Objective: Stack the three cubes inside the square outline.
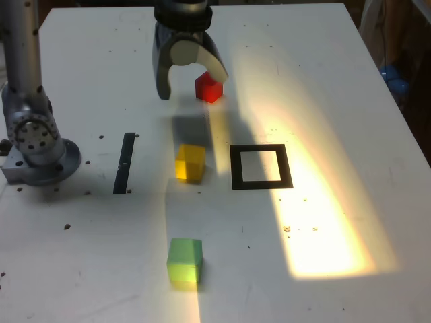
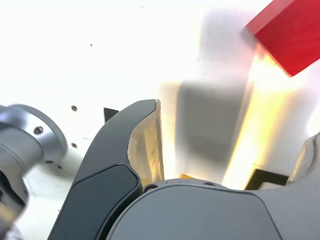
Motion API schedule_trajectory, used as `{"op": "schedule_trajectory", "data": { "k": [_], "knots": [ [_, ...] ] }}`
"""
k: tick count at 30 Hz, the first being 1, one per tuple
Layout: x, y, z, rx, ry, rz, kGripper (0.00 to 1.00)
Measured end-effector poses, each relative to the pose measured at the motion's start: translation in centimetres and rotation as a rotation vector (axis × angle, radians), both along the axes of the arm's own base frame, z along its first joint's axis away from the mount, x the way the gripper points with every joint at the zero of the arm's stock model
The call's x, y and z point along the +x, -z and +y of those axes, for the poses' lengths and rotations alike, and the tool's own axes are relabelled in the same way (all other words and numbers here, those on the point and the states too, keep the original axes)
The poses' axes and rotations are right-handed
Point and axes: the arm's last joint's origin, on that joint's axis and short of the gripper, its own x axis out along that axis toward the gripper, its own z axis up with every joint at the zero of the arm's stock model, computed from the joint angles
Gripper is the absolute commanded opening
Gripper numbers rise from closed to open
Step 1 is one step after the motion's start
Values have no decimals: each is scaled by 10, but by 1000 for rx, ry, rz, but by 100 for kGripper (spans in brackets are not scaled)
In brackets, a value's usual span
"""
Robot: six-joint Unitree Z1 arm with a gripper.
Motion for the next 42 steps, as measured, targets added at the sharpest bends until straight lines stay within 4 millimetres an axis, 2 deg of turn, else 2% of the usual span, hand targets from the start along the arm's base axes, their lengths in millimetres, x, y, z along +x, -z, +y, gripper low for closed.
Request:
{"op": "schedule_trajectory", "data": {
  "k": [5, 14, 29, 42],
  "knots": [
    [14, -8, 8, 11, -130, 41, 99],
    [21, -12, 15, 8, -311, 81, 98],
    [37, 9, 43, -65, -413, 105, 97],
    [41, 27, 66, -97, -444, 125, 96]
  ]
}}
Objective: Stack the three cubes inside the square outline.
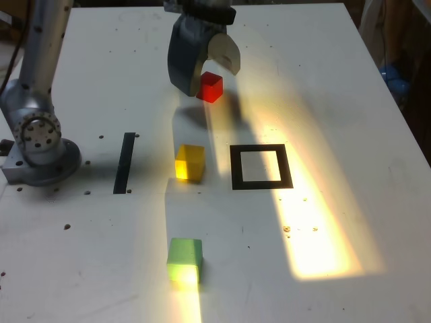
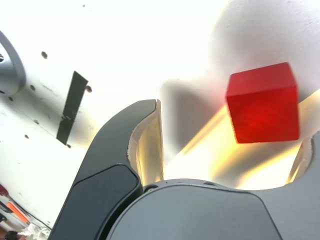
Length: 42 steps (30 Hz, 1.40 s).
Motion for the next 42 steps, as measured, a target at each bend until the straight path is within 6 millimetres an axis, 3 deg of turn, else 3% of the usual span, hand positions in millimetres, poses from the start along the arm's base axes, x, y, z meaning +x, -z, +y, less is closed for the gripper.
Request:
{"op": "schedule_trajectory", "data": {
  "k": [15, 22, 31, 42],
  "knots": [
    [8, 20, 18, -47, -12, 1, 84],
    [11, 26, 21, -55, -15, 5, 67],
    [17, 29, 26, -43, -13, -1, 38],
    [18, 27, 26, -38, -1, -7, 35]
  ]
}}
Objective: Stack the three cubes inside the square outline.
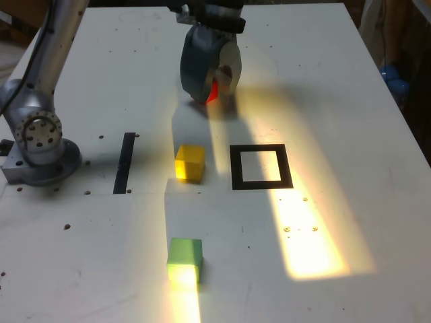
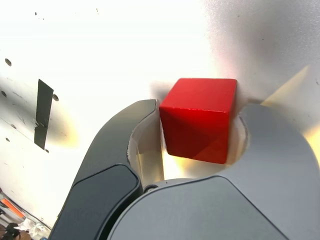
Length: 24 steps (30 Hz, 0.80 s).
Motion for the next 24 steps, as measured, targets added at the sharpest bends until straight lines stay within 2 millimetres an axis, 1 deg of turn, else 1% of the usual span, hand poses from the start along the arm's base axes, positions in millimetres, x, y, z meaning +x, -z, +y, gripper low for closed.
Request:
{"op": "schedule_trajectory", "data": {
  "k": [9, 12, 14, 18, 24],
  "knots": [
    [6, -1, -10, 11, 43, 3, 35],
    [10, -4, -19, 20, 81, 1, 35],
    [13, -11, -30, 35, 116, -11, 35],
    [22, -24, -59, 59, 207, -40, 35],
    [34, -31, -103, 67, 335, -54, 35]
  ]
}}
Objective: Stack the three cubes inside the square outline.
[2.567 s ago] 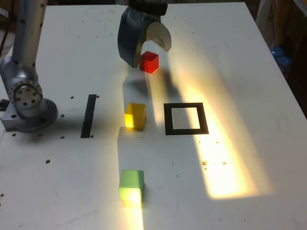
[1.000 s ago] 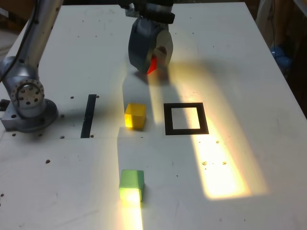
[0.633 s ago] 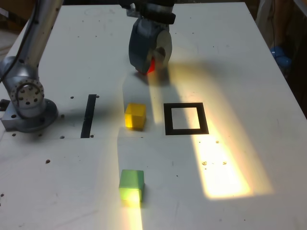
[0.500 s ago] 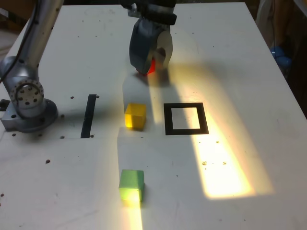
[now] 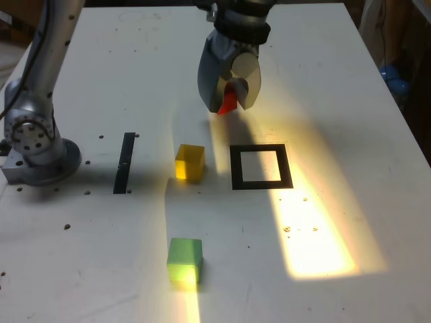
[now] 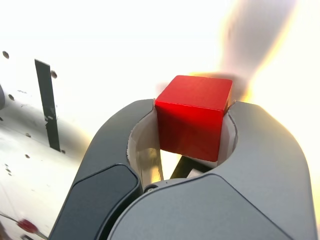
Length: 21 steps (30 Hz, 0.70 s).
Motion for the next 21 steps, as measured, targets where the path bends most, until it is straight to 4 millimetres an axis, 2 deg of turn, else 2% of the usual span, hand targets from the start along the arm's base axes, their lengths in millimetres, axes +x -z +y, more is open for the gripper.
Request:
{"op": "schedule_trajectory", "data": {
  "k": [6, 10, 15, 21],
  "knots": [
    [6, -3, -30, 4, 84, -9, 35],
    [14, -6, -61, 7, 173, -27, 35],
    [19, -9, -90, 0, 241, -42, 35],
    [26, 0, -115, -11, 294, -27, 35]
  ]
}}
